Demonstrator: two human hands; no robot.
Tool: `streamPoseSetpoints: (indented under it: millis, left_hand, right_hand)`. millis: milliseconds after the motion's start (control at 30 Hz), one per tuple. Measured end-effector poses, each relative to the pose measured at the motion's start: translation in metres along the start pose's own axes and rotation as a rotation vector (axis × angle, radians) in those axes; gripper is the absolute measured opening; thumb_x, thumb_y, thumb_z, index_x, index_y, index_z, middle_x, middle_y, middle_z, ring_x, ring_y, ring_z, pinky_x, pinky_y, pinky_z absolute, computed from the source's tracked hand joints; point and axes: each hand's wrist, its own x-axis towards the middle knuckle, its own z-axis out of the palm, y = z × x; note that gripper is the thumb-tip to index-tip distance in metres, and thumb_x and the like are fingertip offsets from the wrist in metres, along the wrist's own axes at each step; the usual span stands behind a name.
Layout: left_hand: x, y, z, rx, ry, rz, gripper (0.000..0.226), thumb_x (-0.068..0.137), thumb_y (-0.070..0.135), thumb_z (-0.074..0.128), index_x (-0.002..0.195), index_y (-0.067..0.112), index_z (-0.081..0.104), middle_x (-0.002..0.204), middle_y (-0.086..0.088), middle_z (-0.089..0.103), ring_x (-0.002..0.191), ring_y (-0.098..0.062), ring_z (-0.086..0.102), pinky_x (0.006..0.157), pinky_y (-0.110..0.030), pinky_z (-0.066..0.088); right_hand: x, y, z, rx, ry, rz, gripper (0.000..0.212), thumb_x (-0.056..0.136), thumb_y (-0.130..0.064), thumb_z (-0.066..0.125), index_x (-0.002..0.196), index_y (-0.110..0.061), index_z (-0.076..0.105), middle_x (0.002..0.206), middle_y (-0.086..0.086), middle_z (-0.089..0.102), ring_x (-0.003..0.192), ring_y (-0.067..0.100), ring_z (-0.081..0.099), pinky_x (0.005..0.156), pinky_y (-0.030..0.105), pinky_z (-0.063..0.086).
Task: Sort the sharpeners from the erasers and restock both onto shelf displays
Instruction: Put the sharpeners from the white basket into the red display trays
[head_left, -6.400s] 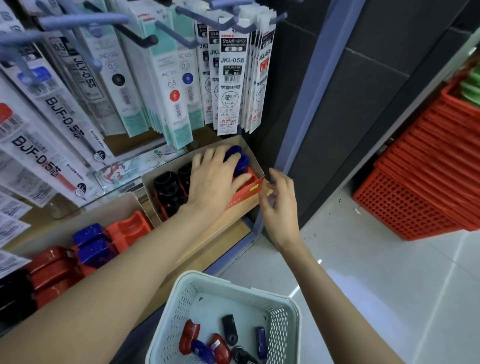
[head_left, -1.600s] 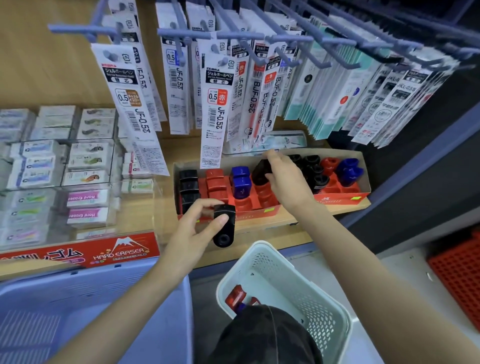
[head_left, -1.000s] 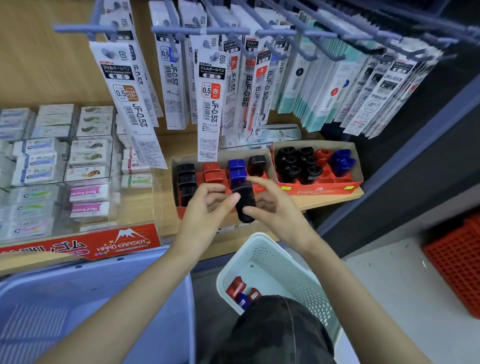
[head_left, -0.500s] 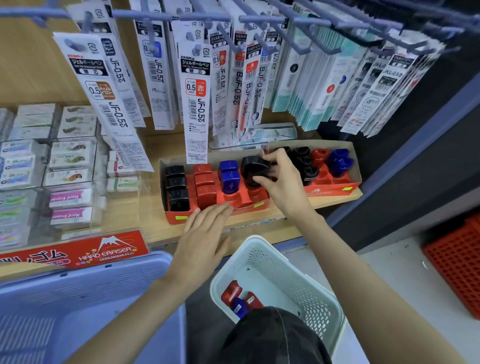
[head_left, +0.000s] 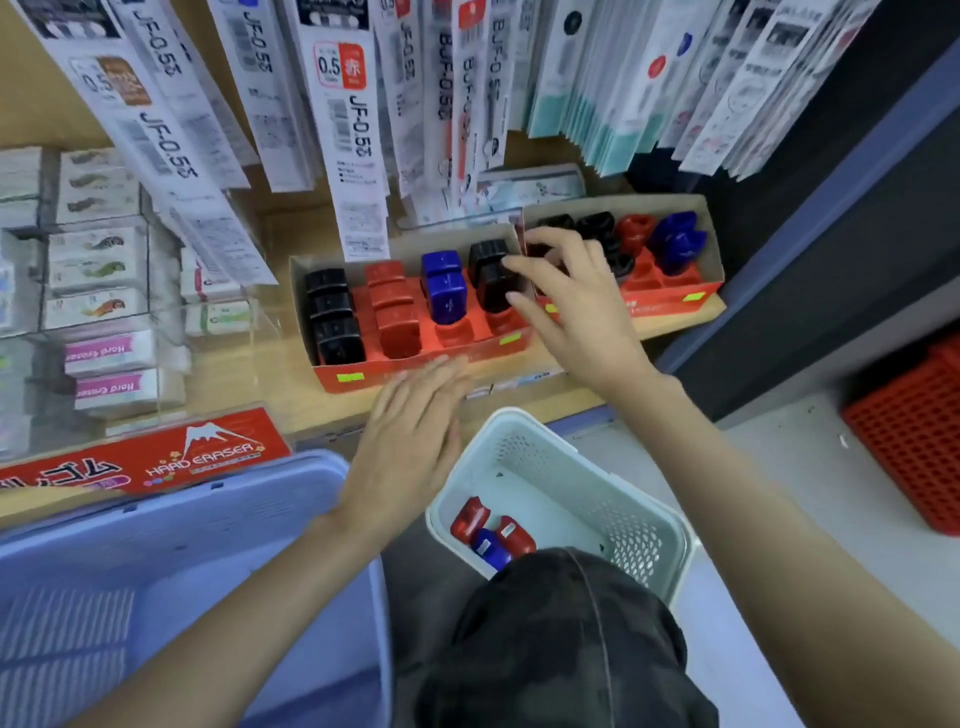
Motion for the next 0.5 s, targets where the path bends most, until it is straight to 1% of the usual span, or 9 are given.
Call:
streamPoseSetpoints:
  millis: [67, 100, 133, 200, 233, 300, 400, 467, 500]
  left_hand:
    - [-0.011, 0.003, 0.017, -0.096, -0.153, 0.070, 0.028, 0.091, 0.016, 0.040, 0.116, 0.013, 0.052, 0.119, -0.004, 0.058, 0.106, -0.019, 0.055, 0.091, -0.033, 0.040]
    - [-0.016, 0.004, 0.028, -0.185, -0.284, 0.036, 0.025, 0.092, 0.018, 0.040, 0.112, 0.014, 0.055, 0.115, -0.001, 0.058, 0.101, -0.016, 0.057, 0.086, -0.032, 0.044]
    - [-0.020, 0.005, 0.040, -0.296, -0.419, -0.059, 0.022, 0.093, 0.018, 0.042, 0.109, 0.014, 0.057, 0.113, 0.003, 0.056, 0.098, -0.013, 0.058, 0.084, -0.031, 0.047]
    - [-0.023, 0.003, 0.067, -0.493, -0.648, -0.319, 0.016, 0.095, 0.010, 0.048, 0.106, 0.016, 0.057, 0.114, 0.005, 0.055, 0.098, -0.011, 0.058, 0.085, -0.029, 0.048]
    - [-0.023, 0.000, 0.084, -0.528, -0.717, -0.422, 0.017, 0.094, 0.006, 0.049, 0.107, 0.016, 0.057, 0.114, 0.003, 0.055, 0.098, -0.013, 0.059, 0.082, -0.025, 0.048]
    - [-0.024, -0.007, 0.121, -0.532, -0.787, -0.534, 0.021, 0.094, 0.000, 0.050, 0.112, 0.009, 0.056, 0.117, -0.001, 0.055, 0.099, -0.015, 0.057, 0.076, -0.018, 0.042]
    - [-0.031, -0.022, 0.171, -0.390, -0.880, -0.604, 0.034, 0.092, -0.006, 0.050, 0.124, 0.002, 0.051, 0.132, -0.012, 0.050, 0.108, -0.022, 0.052, 0.089, -0.025, 0.040]
    - [-0.040, -0.033, 0.197, -0.195, -0.976, -0.543, 0.043, 0.092, -0.002, 0.050, 0.134, 0.004, 0.045, 0.141, -0.015, 0.043, 0.124, -0.027, 0.046, 0.103, -0.031, 0.036]
    - [-0.047, -0.038, 0.208, -0.105, -1.031, -0.493, 0.047, 0.092, -0.001, 0.049, 0.138, 0.006, 0.041, 0.144, -0.014, 0.039, 0.130, -0.026, 0.041, 0.108, -0.030, 0.030]
  right_hand:
    - [-0.039, -0.004, -0.007, 0.193, -0.007, 0.119, 0.026, 0.095, -0.020, 0.051, 0.116, -0.007, 0.058, 0.113, 0.005, 0.054, 0.099, 0.014, 0.050, 0.083, 0.023, 0.040]
    - [-0.064, -0.002, -0.005, 0.273, -0.045, 0.240, 0.021, 0.096, -0.017, 0.050, 0.112, -0.008, 0.058, 0.105, 0.000, 0.055, 0.090, 0.008, 0.052, 0.076, 0.021, 0.041]
    - [-0.092, 0.003, 0.001, 0.331, -0.114, 0.385, 0.016, 0.096, -0.015, 0.050, 0.108, -0.009, 0.059, 0.097, -0.003, 0.057, 0.082, 0.005, 0.053, 0.071, 0.022, 0.041]
    - [-0.144, 0.019, 0.021, 0.383, -0.319, 0.679, 0.014, 0.095, -0.012, 0.051, 0.103, -0.011, 0.062, 0.093, -0.002, 0.062, 0.081, 0.009, 0.057, 0.073, 0.026, 0.045]
    - [-0.168, 0.029, 0.033, 0.400, -0.409, 0.783, 0.014, 0.094, -0.010, 0.052, 0.102, -0.010, 0.064, 0.095, 0.001, 0.064, 0.084, 0.015, 0.060, 0.077, 0.029, 0.047]
    - [-0.207, 0.041, 0.060, 0.428, -0.523, 0.917, 0.017, 0.092, -0.007, 0.054, 0.104, -0.006, 0.065, 0.101, 0.003, 0.064, 0.091, 0.020, 0.060, 0.081, 0.025, 0.045]
    - [-0.245, 0.045, 0.107, 0.465, -0.555, 1.092, 0.022, 0.092, -0.007, 0.052, 0.111, -0.005, 0.064, 0.115, 0.008, 0.065, 0.100, 0.022, 0.061, 0.084, 0.023, 0.042]
    - [-0.254, 0.043, 0.141, 0.493, -0.589, 1.165, 0.030, 0.093, -0.010, 0.053, 0.122, -0.007, 0.057, 0.124, 0.012, 0.060, 0.108, 0.023, 0.058, 0.089, 0.024, 0.041]
    - [-0.256, 0.041, 0.158, 0.498, -0.623, 1.164, 0.034, 0.094, -0.013, 0.053, 0.128, -0.008, 0.053, 0.128, 0.012, 0.055, 0.113, 0.024, 0.054, 0.093, 0.026, 0.040]
